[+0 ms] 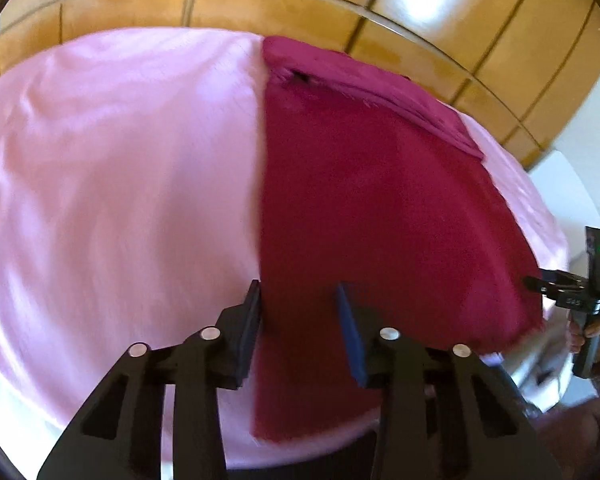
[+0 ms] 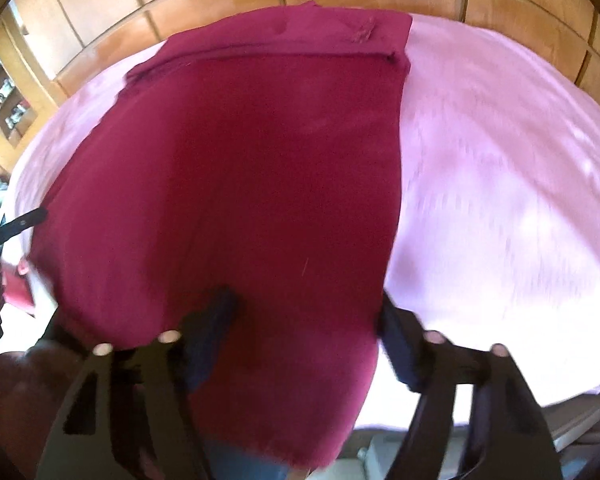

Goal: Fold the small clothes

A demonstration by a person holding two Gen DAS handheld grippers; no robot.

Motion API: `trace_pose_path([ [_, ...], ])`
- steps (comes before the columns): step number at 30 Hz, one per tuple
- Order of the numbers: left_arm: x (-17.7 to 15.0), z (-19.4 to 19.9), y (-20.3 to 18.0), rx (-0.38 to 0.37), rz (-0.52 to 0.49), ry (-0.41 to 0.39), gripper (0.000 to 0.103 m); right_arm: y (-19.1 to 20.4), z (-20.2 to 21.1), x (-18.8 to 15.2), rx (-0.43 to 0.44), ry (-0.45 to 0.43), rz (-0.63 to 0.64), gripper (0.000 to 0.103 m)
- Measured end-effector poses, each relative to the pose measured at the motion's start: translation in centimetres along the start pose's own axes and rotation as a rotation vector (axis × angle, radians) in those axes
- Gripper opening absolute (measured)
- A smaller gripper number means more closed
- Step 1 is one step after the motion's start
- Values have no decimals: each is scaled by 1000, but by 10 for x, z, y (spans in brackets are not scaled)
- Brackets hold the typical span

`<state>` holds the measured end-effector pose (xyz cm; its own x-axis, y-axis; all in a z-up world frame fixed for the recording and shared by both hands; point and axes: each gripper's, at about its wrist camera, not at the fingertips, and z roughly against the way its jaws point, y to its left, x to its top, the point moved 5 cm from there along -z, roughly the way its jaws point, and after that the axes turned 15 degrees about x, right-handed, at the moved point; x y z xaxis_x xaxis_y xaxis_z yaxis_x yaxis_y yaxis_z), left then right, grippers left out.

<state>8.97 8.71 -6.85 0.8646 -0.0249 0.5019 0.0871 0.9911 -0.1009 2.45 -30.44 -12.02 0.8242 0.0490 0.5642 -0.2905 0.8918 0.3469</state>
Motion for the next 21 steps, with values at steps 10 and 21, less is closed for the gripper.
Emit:
trace_pose_path([
  [10, 17, 34, -9, -131, 21, -72, 6, 17, 22, 17, 106, -86, -20, 10],
  [21, 125, 23, -22, -233, 106, -188, 6, -21, 27, 118, 176, -272, -130, 10],
])
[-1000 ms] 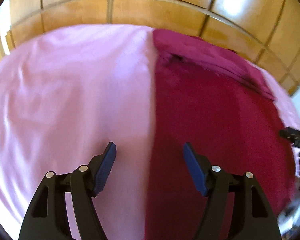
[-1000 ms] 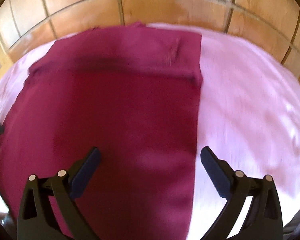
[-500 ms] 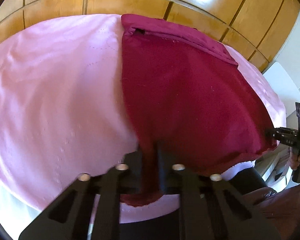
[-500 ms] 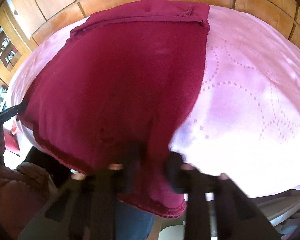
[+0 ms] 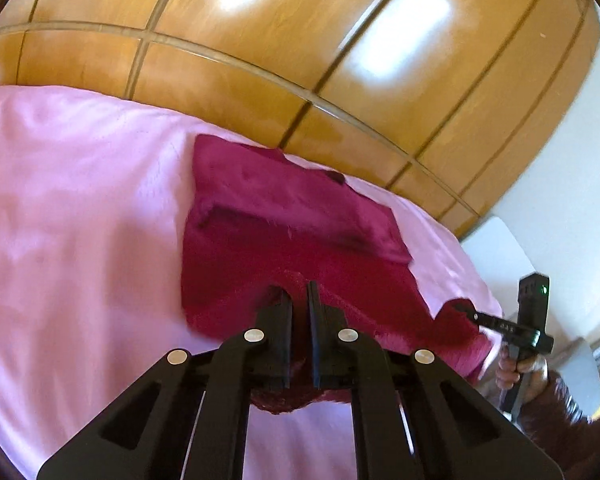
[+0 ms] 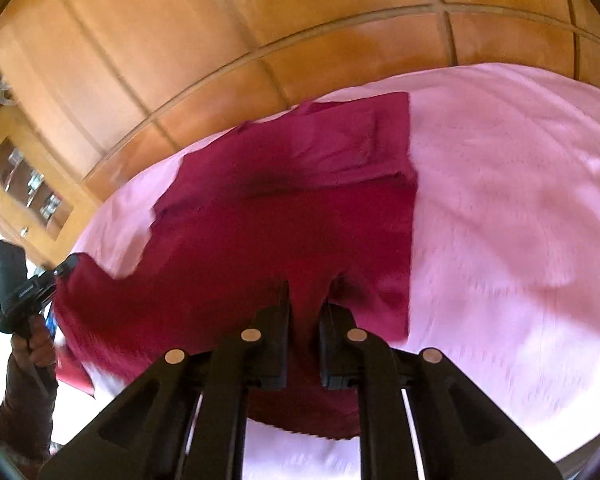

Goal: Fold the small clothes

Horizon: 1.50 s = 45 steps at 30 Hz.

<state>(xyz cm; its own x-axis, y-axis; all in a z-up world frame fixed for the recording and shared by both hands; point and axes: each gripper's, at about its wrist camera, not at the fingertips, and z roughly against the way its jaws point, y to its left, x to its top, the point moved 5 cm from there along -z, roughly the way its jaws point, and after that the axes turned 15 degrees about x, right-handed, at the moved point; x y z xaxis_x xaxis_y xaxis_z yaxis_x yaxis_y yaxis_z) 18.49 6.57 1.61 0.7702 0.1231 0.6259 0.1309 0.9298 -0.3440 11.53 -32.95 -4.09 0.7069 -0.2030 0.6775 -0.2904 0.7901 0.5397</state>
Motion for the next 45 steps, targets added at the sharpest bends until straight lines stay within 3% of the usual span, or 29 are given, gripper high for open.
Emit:
trace_pose_path([
  [5, 33, -46, 12, 37, 84, 33, 6, -30, -30, 33, -29, 11, -49, 10],
  [7, 44, -65, 15, 48, 95, 66, 6, -39, -38, 43, -29, 12, -71, 17],
  [8, 49, -72, 19, 58, 117, 79, 17, -42, -40, 47, -10, 8, -96, 37],
  [9, 53, -74, 25, 59, 141, 87, 24, -45, -40, 51, 18, -5, -127, 69],
  [10, 58, -73, 33, 47, 186, 80, 40, -47, -36, 55, 32, -28, -140, 80],
  [11, 62, -69, 43, 36, 235, 59, 55, -47, -29, 56, 44, -57, -145, 87],
  [14, 62, -53, 74, 12, 340, 10, 62, -46, -8, 52, 93, -94, -160, 93],
  [18, 28, -47, 81, 80, 240, 47, 62, -53, 9, 22, 55, -76, -153, 93],
  [22, -14, -50, 64, 97, 112, 89, 62, -53, 4, -16, -21, -12, -112, 89],
  [24, -24, -58, 56, 108, 79, 108, 56, -54, -7, -17, -63, -9, -86, 68],
  [26, -26, -67, 43, 101, 52, 116, 39, -57, -20, -11, -71, -19, -92, 52],
  [29, -24, -73, 33, 141, 13, 123, 22, -55, -36, -6, -100, -3, -65, 33],
  [32, -26, -65, 35, 151, 5, 120, 16, -55, -33, -10, -75, 7, -70, 22],
  [39, -53, -32, 35, 139, -50, 131, 14, -30, 2, -38, -23, 73, -16, 18],
  [45, -106, 14, 39, 109, -29, 203, 14, -20, 21, -85, -23, 196, -3, 18],
])
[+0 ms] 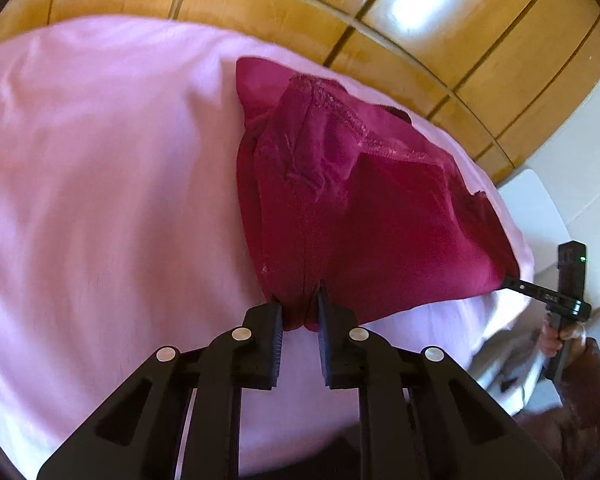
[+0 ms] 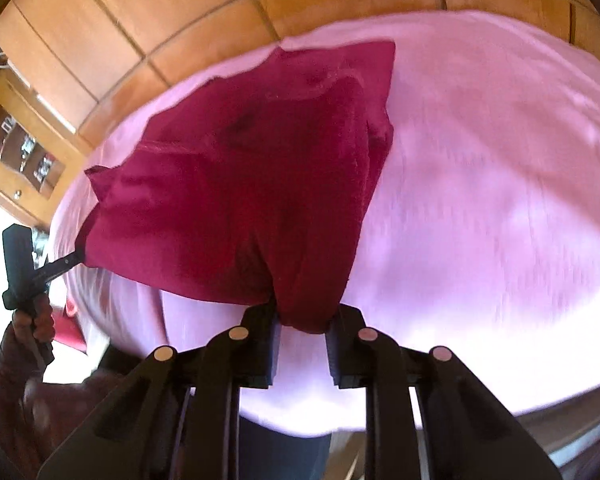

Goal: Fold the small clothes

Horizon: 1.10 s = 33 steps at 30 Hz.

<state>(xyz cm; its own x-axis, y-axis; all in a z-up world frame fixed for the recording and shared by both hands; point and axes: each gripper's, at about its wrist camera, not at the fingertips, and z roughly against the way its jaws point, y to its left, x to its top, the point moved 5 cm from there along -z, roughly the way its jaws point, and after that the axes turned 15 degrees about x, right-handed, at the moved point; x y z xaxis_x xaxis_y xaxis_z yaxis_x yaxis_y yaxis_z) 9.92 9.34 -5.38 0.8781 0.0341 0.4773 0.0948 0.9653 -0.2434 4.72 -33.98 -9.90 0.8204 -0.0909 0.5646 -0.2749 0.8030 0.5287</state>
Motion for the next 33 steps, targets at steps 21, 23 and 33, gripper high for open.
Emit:
trace_pose_path([
  [21, 51, 26, -7, 444, -191, -227, 52, 7, -12, 47, -165, -126, 54, 87],
  [23, 50, 24, -6, 448, -195, -220, 52, 9, -15, 54, -167, -133, 66, 87],
  [33, 46, 14, -3, 438, -186, -203, 52, 10, -30, 82, -212, -147, 120, 87],
])
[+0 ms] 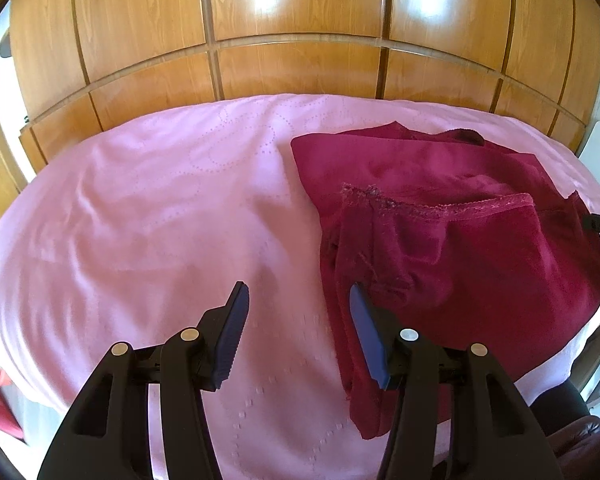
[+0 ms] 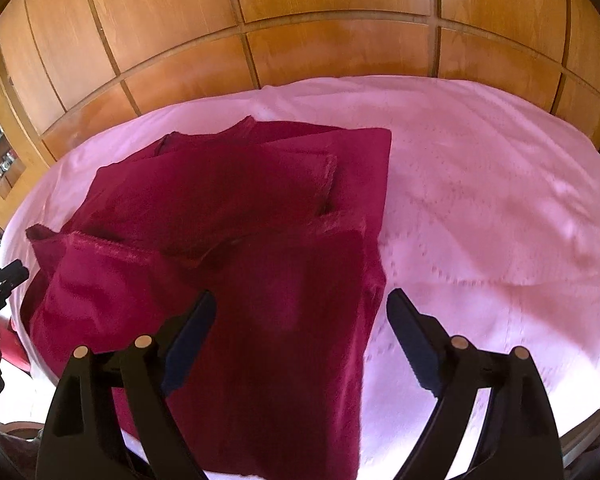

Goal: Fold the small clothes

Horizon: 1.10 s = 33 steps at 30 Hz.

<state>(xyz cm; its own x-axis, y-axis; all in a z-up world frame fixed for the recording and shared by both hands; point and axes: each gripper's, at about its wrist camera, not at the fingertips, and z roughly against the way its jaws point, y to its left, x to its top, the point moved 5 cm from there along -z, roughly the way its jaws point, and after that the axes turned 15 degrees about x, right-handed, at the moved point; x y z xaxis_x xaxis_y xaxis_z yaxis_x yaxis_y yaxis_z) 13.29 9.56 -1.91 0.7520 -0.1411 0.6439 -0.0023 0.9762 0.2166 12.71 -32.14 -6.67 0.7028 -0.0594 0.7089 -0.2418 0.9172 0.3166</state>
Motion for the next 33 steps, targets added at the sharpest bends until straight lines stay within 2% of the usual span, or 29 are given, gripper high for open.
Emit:
trace_pose_path([
  [9, 4, -12, -5, -38, 18, -12, 52, -14, -2, 4, -3, -4, -18, 81],
  [16, 11, -28, -14, -177, 85, 16, 52, -29, -3, 10, 10, -18, -59, 80],
  [17, 12, -29, -15, -189, 94, 19, 48, -30, -2, 11, 11, -20, -62, 78],
  [20, 14, -33, -19, -239, 113, 29, 28, -32, -3, 13, 15, -27, -68, 68],
  [22, 15, -32, -20, -249, 122, 21, 18, -33, -7, 13, 17, -19, -61, 54],
  [23, 16, -31, -21, -255, 118, 16, 10, -32, -9, 13, 15, -11, -53, 38],
  [24, 16, -29, -22, -259, 116, 11, 5, -29, -11, 12, 1, 1, -33, 28],
  [25, 16, -27, -23, -264, 113, 3, 0, -27, -11, 11, -17, 6, -11, 23],
  [27, 16, -20, -22, -278, 115, -15, 0, -24, -9, 9, -33, 13, 23, 8],
  [30, 19, -4, -18, -309, 129, -50, 0, -16, 6, 7, -34, 2, 57, 6],
  [33, 25, 17, -9, -348, 159, -92, 0, 0, 31, 14, -13, -52, 93, 6],
])
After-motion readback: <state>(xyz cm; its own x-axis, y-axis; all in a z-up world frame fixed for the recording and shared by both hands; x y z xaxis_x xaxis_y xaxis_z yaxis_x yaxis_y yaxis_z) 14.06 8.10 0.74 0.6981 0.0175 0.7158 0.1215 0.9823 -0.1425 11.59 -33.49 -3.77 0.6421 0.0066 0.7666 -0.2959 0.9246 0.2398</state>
